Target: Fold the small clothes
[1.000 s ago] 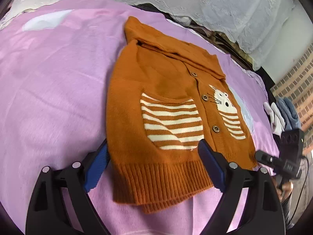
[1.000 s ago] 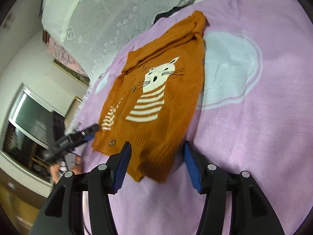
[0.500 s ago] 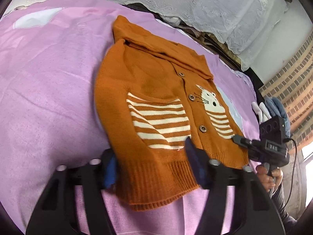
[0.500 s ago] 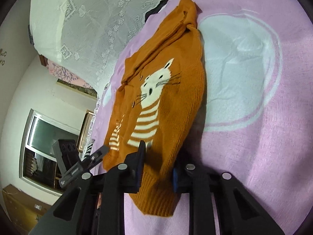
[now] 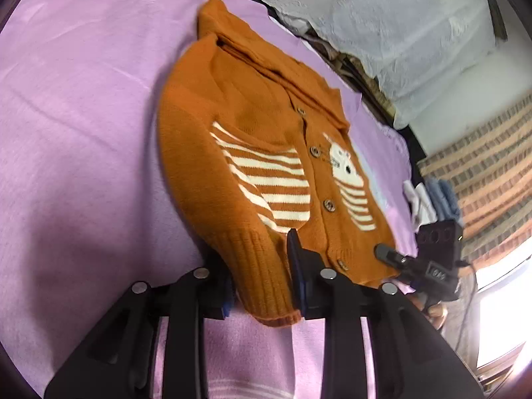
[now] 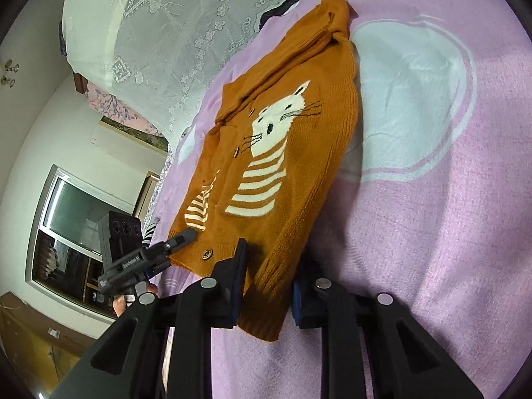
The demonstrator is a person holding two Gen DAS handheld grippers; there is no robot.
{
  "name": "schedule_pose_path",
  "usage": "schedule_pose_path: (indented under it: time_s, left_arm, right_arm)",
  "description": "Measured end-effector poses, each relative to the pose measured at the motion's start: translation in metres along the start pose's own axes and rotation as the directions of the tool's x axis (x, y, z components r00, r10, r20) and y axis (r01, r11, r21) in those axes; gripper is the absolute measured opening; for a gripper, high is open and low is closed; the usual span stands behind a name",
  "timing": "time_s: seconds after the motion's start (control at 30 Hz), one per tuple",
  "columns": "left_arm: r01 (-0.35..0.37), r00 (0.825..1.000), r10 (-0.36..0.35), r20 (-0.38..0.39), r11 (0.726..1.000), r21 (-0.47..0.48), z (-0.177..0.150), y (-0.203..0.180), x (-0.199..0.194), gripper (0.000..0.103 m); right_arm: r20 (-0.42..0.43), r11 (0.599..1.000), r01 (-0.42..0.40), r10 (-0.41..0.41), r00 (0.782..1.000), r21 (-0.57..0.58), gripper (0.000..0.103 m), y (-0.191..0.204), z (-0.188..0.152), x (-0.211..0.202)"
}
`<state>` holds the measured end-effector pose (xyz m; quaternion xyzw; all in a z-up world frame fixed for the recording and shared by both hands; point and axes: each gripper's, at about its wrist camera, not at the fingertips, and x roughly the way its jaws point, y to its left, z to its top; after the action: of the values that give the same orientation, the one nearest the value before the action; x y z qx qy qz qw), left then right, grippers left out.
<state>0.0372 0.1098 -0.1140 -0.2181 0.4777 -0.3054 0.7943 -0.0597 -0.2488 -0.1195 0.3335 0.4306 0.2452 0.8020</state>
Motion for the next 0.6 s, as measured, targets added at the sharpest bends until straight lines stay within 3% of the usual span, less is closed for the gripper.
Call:
schedule_pose_path:
  time_s: [0.13,0.23,0.33,0.4,0.5,0.6]
  left_arm:
    - [-0.020,1.000,0.019,0.023,0.999,0.028,-0.001,-0.007,0.000,0.024]
    - [-0.040,0.996,0.036,0.078,0.997,0.058,-0.002,-0.014,-0.010,0.014]
    - [-0.032,0.992,0.024,0.122,0.997,0.068,-0.003,-0.018,-0.022,0.013]
    - [-0.044,0.993,0.035,0.111,0.996,0.077,-0.003,-0.019,-0.021,0.013]
    - [-0.089,0.994,0.086,0.062,0.995,0.049,-0.002,-0.012,-0.007,0.024]
    - [-0.073,0.996,0.072,0.045,0.997,0.033,0.000,-0.006,-0.004,0.025]
  right_arm:
    - [0.011,1.000,0.011,-0.011,1.000,0.002,0.019,-0.001,-0.002,-0.002]
    - [0.027,1.000,0.016,-0.016,0.999,0.015,0.012,-0.003,-0.003,-0.004]
    - [0.035,1.000,0.016,-0.016,0.999,0.024,0.011,-0.005,-0.003,-0.005]
    - [0.027,1.000,0.016,-0.016,1.000,0.017,0.011,-0.005,-0.003,-0.005]
    - [0.019,1.000,0.007,-0.008,1.000,0.028,0.011,-0.007,-0.002,-0.004]
    - [0.018,1.000,0.012,-0.012,1.000,0.025,0.011,-0.006,-0.002,-0.001]
